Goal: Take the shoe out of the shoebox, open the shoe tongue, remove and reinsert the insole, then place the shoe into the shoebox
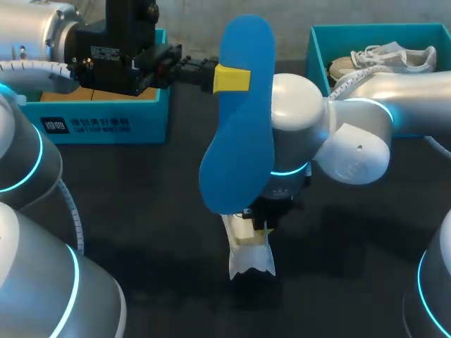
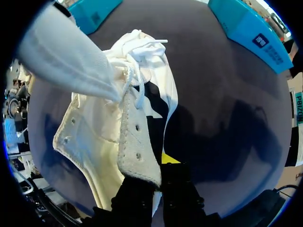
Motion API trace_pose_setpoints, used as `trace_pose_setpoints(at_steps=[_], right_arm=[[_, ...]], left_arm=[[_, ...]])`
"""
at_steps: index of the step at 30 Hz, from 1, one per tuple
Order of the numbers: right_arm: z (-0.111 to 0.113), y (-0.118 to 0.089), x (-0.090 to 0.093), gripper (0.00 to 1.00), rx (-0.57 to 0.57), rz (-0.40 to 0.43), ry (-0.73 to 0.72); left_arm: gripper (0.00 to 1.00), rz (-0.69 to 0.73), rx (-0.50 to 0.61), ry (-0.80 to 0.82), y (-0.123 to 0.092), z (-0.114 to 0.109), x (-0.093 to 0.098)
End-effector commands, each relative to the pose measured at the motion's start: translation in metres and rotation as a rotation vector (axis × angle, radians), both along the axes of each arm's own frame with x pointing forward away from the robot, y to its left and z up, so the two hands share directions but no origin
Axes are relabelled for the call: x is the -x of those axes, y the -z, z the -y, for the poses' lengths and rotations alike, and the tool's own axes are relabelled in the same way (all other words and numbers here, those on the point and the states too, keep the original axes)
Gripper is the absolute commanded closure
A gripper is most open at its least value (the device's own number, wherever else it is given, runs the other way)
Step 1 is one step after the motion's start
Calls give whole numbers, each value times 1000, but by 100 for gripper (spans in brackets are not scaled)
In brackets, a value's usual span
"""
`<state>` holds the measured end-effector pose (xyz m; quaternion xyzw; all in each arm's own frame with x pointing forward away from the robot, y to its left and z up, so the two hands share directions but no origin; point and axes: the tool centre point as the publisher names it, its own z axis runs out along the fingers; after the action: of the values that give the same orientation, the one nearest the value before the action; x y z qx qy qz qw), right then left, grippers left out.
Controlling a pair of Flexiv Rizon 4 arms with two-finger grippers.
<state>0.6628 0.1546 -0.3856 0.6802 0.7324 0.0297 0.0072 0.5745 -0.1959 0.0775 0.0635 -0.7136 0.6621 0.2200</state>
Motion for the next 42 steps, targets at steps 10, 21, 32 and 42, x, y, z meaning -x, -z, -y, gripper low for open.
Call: trace_pose_setpoints(at_steps=[10, 21, 32, 42], right_arm=[[10, -10, 0, 0, -19, 69, -11], [30, -43, 0, 0, -80, 101, -79], [57, -71, -4, 0, -256, 102, -182], [58, -77, -6, 0, -242, 102, -216]], left_arm=[[100, 0, -2, 0, 0, 1, 0], [100, 0, -2, 0, 0, 1, 0], [100, 0, -2, 0, 0, 1, 0], [100, 0, -2, 0, 0, 1, 0]])
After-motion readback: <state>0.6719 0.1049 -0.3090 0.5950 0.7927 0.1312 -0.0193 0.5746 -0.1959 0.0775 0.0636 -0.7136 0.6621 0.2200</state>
